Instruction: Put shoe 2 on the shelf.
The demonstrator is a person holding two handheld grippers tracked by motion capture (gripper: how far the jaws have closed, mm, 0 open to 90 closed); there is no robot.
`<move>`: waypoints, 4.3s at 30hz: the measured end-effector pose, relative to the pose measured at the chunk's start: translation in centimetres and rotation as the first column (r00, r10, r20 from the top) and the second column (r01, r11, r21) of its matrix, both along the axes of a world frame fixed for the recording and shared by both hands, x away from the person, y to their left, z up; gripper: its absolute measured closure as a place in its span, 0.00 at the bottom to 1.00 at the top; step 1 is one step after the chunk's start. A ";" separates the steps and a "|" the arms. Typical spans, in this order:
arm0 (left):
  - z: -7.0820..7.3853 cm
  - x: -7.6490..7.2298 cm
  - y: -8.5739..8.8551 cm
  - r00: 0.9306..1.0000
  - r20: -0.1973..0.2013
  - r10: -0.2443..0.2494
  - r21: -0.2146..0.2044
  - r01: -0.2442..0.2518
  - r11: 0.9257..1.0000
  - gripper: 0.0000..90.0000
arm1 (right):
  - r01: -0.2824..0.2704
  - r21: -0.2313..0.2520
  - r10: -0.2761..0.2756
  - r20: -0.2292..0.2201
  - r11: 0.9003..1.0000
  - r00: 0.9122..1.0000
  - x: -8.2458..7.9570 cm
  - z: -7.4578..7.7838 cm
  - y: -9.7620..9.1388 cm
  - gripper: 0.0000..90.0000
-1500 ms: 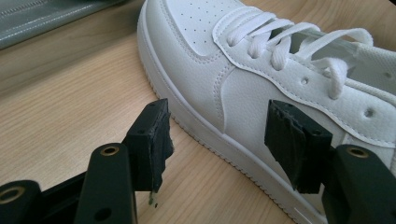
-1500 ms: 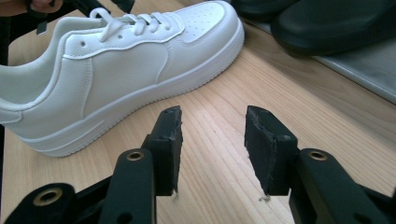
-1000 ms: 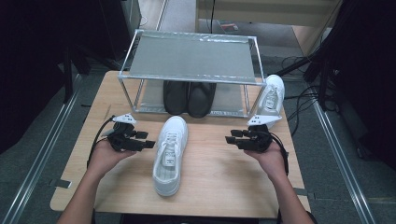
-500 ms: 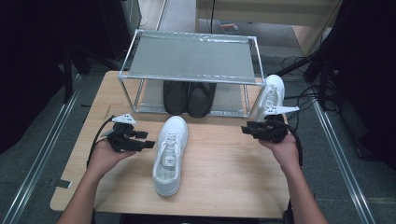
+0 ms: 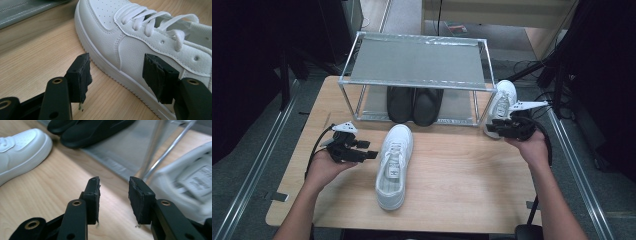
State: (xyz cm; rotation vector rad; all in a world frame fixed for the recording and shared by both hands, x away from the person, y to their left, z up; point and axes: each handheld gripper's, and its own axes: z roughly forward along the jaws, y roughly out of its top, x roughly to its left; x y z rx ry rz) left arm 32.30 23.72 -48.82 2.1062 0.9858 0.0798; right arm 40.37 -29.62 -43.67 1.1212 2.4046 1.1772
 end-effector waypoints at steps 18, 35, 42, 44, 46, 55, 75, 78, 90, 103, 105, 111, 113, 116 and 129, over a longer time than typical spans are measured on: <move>0.1 0.0 0.2 1.000 0.017 0.021 0.009 -0.021 1.000 0.45 | 0.039 -0.076 -0.043 -0.064 0.996 0.997 4.8 -0.8 -2.5 0.68; 0.0 0.1 0.3 1.000 0.013 0.023 0.011 -0.023 1.000 0.45 | -0.004 -0.145 -0.018 -0.148 0.989 0.989 7.2 -3.9 -0.5 0.63; 0.0 0.0 0.2 1.000 0.013 0.020 0.014 -0.020 1.000 0.45 | -0.004 -0.150 -0.022 -0.175 0.989 0.984 7.5 -4.5 -0.3 0.63; 0.0 0.0 0.2 1.000 0.013 0.019 0.015 -0.019 1.000 0.45 | -0.016 -0.127 -0.009 -0.193 0.992 0.981 7.7 -4.5 -0.4 0.68; 0.0 0.0 0.2 1.000 0.014 0.022 0.015 -0.022 1.000 0.45 | -0.020 -0.107 -0.002 -0.207 0.994 0.978 7.6 -4.4 -0.4 0.72; 0.0 0.1 0.2 1.000 0.011 0.020 0.018 -0.020 1.000 0.45 | -0.050 -0.114 0.024 -0.218 0.992 0.976 7.1 -4.2 -0.4 0.78; -0.1 0.0 0.2 1.000 0.013 0.021 0.021 -0.021 1.000 0.45 | -0.080 -0.232 0.050 -0.131 0.969 0.990 3.1 -2.7 0.2 0.79; 0.0 0.0 0.2 1.000 0.013 0.020 0.020 -0.021 1.000 0.45 | -0.070 -0.238 0.041 -0.125 0.969 0.991 2.2 -2.3 0.6 0.78; 0.0 0.1 0.3 1.000 0.015 0.013 0.003 -0.013 1.000 0.45 | -0.038 -0.234 0.011 -0.114 0.972 0.993 -1.1 -0.7 2.0 0.78; 0.0 0.7 -0.1 1.000 0.023 -0.011 0.005 0.011 1.000 0.45 | -0.058 -0.196 0.036 -0.116 0.979 0.993 -5.2 -0.2 4.2 0.78; 0.0 0.9 -0.2 1.000 0.024 -0.015 0.007 0.015 1.000 0.45 | -0.055 -0.188 0.034 -0.117 0.981 0.993 -5.9 -0.3 4.6 0.78; 0.0 1.4 -0.3 0.999 0.030 -0.023 0.006 0.022 1.000 0.45 | -0.057 -0.185 0.034 -0.122 0.981 0.992 -7.8 -0.4 5.7 0.78; 0.0 1.5 -0.3 0.999 0.032 -0.024 -0.002 0.024 1.000 0.45 | -0.062 -0.188 0.040 -0.119 0.980 0.992 -8.4 -0.4 6.2 0.78; -0.1 1.7 -0.4 0.999 0.036 -0.030 -0.008 0.031 0.999 0.45 | -0.074 -0.192 0.052 -0.115 0.979 0.992 -9.3 -0.6 7.0 0.78; 0.0 2.2 -1.0 0.998 0.037 -0.053 -0.001 0.053 0.999 0.45 | -0.117 -0.215 0.096 -0.109 0.970 0.989 -13.0 -1.5 10.4 0.77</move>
